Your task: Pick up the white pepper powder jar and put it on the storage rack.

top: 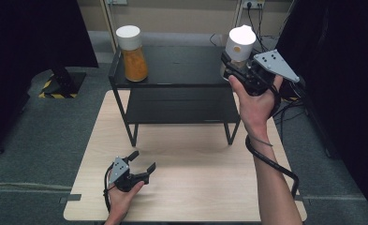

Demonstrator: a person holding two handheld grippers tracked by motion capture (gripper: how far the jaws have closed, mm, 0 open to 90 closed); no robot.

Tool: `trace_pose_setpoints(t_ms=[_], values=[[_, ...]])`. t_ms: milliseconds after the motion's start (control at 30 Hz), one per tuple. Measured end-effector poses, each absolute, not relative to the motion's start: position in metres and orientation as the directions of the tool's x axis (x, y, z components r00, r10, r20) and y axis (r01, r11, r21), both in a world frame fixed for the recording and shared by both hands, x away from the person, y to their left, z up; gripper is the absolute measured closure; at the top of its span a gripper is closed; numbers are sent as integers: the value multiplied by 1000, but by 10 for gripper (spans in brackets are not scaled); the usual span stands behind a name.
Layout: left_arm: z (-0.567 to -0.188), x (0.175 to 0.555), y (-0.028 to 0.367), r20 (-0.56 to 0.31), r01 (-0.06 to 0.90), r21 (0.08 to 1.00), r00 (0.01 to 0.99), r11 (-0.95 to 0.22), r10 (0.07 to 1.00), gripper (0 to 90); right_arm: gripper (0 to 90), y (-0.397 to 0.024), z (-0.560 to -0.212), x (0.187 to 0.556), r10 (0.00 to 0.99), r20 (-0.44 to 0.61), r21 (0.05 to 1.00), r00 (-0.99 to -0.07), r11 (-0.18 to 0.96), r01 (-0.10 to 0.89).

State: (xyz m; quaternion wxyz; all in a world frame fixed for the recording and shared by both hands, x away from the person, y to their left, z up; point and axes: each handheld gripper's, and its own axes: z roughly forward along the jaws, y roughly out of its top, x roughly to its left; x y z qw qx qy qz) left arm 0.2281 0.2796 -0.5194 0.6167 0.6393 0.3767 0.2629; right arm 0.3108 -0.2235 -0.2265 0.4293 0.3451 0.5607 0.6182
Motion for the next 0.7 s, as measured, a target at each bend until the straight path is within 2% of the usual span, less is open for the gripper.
trace_pose_setpoints(t_ms=[700], values=[[-520, 228, 280, -127, 155, 987, 579, 44, 805, 115, 308, -217, -213, 350, 938, 1, 997, -347, -26, -67]])
